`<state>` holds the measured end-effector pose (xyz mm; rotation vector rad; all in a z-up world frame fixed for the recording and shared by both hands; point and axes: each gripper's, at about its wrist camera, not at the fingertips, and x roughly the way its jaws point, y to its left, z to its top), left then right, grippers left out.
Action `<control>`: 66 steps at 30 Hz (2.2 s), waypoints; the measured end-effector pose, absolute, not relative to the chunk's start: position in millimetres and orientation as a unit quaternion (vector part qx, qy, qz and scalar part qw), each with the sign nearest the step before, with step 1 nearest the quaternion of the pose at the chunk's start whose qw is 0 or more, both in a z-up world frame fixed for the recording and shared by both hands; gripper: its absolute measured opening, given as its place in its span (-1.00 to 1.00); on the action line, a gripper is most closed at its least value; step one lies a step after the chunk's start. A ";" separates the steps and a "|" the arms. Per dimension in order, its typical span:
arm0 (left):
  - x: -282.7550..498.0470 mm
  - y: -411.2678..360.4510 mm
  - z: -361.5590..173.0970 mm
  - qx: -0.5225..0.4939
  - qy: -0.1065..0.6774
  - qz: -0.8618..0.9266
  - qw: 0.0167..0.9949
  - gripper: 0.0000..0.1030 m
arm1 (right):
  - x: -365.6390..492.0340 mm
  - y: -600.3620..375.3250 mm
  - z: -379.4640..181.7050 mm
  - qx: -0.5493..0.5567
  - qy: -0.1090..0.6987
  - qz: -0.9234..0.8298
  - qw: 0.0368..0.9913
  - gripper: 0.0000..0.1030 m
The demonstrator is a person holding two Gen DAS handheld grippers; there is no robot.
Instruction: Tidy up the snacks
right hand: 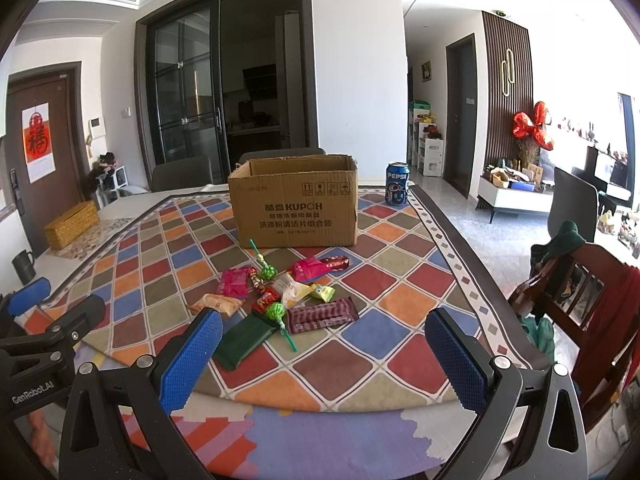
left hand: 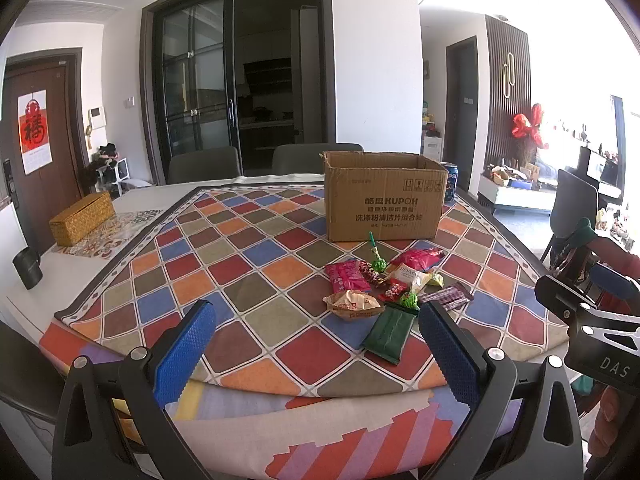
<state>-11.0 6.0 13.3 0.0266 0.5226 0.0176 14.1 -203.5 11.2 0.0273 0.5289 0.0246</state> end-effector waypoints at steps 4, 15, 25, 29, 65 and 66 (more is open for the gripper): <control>-11.3 6.1 13.5 0.013 0.258 0.009 0.966 1.00 | 14.0 -203.2 11.4 0.013 0.261 0.012 0.965 0.99; -12.5 6.5 13.4 0.013 0.257 0.009 0.966 1.00 | 13.4 -202.6 11.7 0.013 0.261 0.012 0.965 0.99; -13.4 6.7 12.8 0.013 0.256 0.009 0.967 1.00 | 13.8 -203.1 10.6 0.013 0.260 0.012 0.965 0.99; -13.4 6.7 12.2 0.013 0.256 0.009 0.967 1.00 | 13.6 -202.6 10.8 0.013 0.260 0.012 0.965 0.99; 92.4 -2.8 -18.1 0.001 0.325 -0.059 0.944 0.66 | 113.4 -177.6 -40.4 -0.001 0.356 0.119 0.927 0.49; 96.7 -3.5 -21.0 0.001 0.330 -0.061 0.942 0.64 | 117.2 -177.0 -43.2 0.001 0.361 0.121 0.925 0.46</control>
